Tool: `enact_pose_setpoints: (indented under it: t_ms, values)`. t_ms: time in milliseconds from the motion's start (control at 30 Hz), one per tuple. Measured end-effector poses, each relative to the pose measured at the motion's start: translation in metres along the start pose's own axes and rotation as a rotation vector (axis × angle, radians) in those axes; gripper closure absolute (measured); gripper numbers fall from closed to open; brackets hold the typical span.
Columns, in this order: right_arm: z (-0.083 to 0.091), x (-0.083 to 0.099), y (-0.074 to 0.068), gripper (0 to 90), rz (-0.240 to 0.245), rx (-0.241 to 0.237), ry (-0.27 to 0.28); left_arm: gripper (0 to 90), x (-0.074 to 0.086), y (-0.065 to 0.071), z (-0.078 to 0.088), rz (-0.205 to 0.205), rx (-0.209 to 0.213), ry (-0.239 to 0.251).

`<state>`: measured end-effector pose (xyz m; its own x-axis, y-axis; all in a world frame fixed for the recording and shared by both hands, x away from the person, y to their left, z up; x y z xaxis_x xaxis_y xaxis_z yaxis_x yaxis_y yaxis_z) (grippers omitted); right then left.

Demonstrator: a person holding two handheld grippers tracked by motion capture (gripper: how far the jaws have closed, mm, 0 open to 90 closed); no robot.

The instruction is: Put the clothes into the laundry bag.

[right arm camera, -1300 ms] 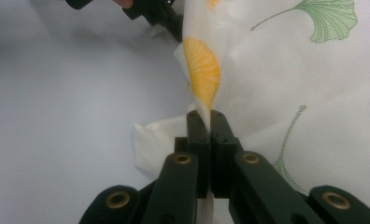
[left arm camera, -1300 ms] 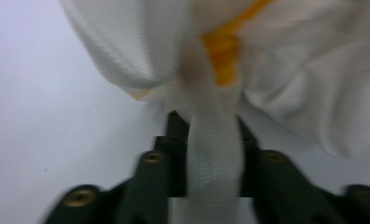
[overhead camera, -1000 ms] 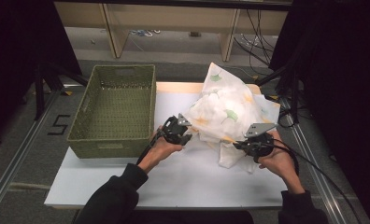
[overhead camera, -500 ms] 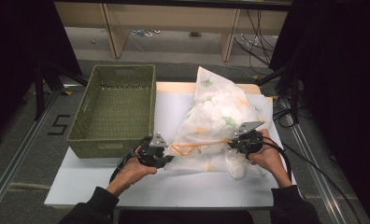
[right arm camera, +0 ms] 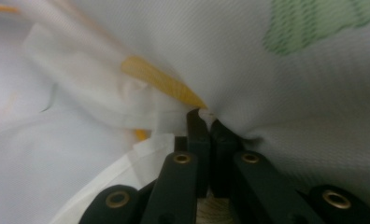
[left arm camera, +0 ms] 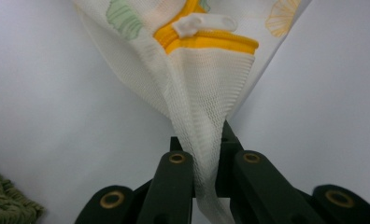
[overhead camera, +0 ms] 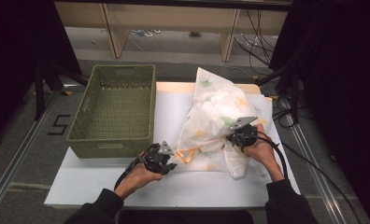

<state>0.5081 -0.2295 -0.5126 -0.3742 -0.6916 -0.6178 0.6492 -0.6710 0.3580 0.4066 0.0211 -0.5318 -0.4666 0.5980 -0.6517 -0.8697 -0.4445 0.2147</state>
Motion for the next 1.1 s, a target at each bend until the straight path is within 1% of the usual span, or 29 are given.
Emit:
enact_pose_setpoints:
  t_ms: [100, 133, 200, 233, 300, 333, 367, 400, 433, 467, 500, 533, 567, 600, 633, 667, 700, 733, 767, 800, 833, 867, 900, 933, 967, 1000, 1033, 1067, 1100]
  values:
    - [-0.005, -0.006, 0.006, 90.0, -0.014, 0.020, 0.005, 87.2, -0.002, 0.002, 0.000, -0.010, 0.003, 0.006]
    - [-0.010, -0.012, 0.013, 90.0, -0.016, 0.033, 0.020, 87.4, -0.003, 0.003, -0.001, -0.018, 0.014, 0.013]
    - [-0.013, -0.014, 0.014, 90.0, -0.004, 0.042, 0.022, 87.3, -0.005, 0.004, 0.001, -0.034, 0.015, 0.009]
    - [-0.015, -0.021, 0.018, 90.0, 0.015, 0.068, 0.028, 87.3, -0.008, 0.003, 0.002, -0.028, 0.007, 0.021]
    - [-0.017, -0.025, 0.019, 90.0, 0.010, 0.069, 0.037, 86.9, -0.008, -0.002, 0.005, -0.027, -0.003, 0.018]
    - [-0.017, -0.025, 0.020, 90.0, 0.028, 0.069, 0.045, 85.4, -0.008, -0.002, 0.005, -0.027, -0.003, 0.018]
    - [-0.016, -0.024, 0.018, 90.0, 0.001, 0.077, 0.035, 82.2, -0.007, -0.004, 0.006, -0.013, -0.009, 0.025]
    - [-0.016, -0.024, 0.018, 90.0, 0.001, 0.077, 0.035, 82.2, -0.005, -0.006, 0.008, 0.005, -0.012, 0.019]
    - [-0.011, -0.023, 0.017, 90.0, -0.010, 0.057, 0.040, 69.1, -0.003, -0.008, 0.012, 0.021, -0.018, 0.001]
    - [-0.011, -0.023, 0.017, 90.0, -0.010, 0.057, 0.040, 62.5, -0.003, -0.008, 0.012, 0.021, -0.018, 0.001]
    - [-0.009, -0.023, 0.019, 90.0, -0.002, 0.054, 0.046, 62.5, -0.003, -0.006, 0.016, 0.030, -0.041, -0.004]
    - [-0.006, -0.022, 0.018, 90.0, -0.013, 0.050, 0.041, 56.7, -0.005, -0.004, 0.019, 0.023, -0.054, 0.007]
    - [0.001, -0.022, 0.016, 90.0, 0.008, 0.028, 0.046, 46.4, -0.007, -0.001, 0.025, 0.019, -0.085, 0.008]
    - [0.004, -0.022, 0.015, 90.0, 0.003, 0.022, 0.039, 41.7, -0.011, 0.002, 0.030, 0.020, -0.138, 0.024]
    - [0.008, -0.022, 0.014, 90.0, -0.015, 0.019, 0.039, 38.2, -0.015, 0.007, 0.036, 0.003, -0.170, 0.024]
    - [0.008, -0.022, 0.014, 90.0, -0.015, 0.019, 0.039, 38.2, -0.021, 0.013, 0.042, -0.017, -0.190, 0.038]
    - [0.015, -0.022, 0.014, 90.0, -0.009, 0.005, 0.047, 34.1, -0.035, 0.028, 0.049, -0.047, -0.186, 0.099]
    - [0.018, -0.023, 0.015, 90.0, -0.006, 0.000, 0.057, 34.1, -0.035, 0.028, 0.049, -0.047, -0.186, 0.099]
    - [0.018, -0.023, 0.015, 90.0, -0.006, 0.000, 0.057, 34.1, -0.043, 0.034, 0.050, -0.089, -0.185, 0.116]
    - [0.022, -0.023, 0.015, 90.0, -0.020, -0.001, 0.059, 34.1, -0.050, 0.042, 0.046, -0.095, -0.151, 0.130]
    - [0.025, -0.023, 0.015, 90.0, -0.015, -0.012, 0.071, 33.9, -0.056, 0.052, 0.037, -0.090, -0.108, 0.143]
    - [0.032, -0.024, 0.014, 90.0, -0.016, -0.021, 0.080, 33.4, -0.069, 0.063, 0.015, -0.108, -0.064, 0.138]
    - [0.036, -0.024, 0.015, 90.0, -0.017, -0.023, 0.089, 33.2, -0.075, 0.068, 0.000, -0.110, -0.021, 0.131]
    - [0.036, -0.024, 0.015, 90.0, -0.017, -0.023, 0.089, 32.5, -0.075, 0.068, 0.000, -0.110, -0.021, 0.131]
    - [0.039, -0.024, 0.015, 90.0, -0.018, -0.035, 0.088, 32.5, -0.081, 0.072, -0.014, -0.127, 0.002, 0.123]
    - [0.046, -0.022, 0.014, 90.0, -0.029, -0.037, 0.086, 31.2, -0.092, 0.075, -0.041, -0.125, 0.010, 0.110]
    - [0.048, -0.022, 0.015, 90.0, -0.030, -0.033, 0.091, 29.3, -0.098, 0.075, -0.054, -0.155, 0.023, 0.104]
    - [0.048, -0.022, 0.015, 90.0, -0.030, -0.033, 0.091, 28.7, -0.098, 0.075, -0.054, -0.155, 0.023, 0.104]
    - [0.053, -0.021, 0.016, 90.0, -0.043, -0.036, 0.103, 27.3, -0.107, 0.080, -0.079, -0.111, 0.067, 0.115]
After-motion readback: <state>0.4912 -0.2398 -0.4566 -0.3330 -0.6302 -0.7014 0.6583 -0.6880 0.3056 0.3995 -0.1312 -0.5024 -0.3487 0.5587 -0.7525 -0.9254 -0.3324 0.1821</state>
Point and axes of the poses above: each handheld gripper's, and its own axes: z roughly backward along the jaws, x roughly out of its underside, y roughly to its right, the point moved 8 cm from there along -z, roughly forward along the jaws, and after that the axes turned 12 degrees about x, right-handed, at the moved point
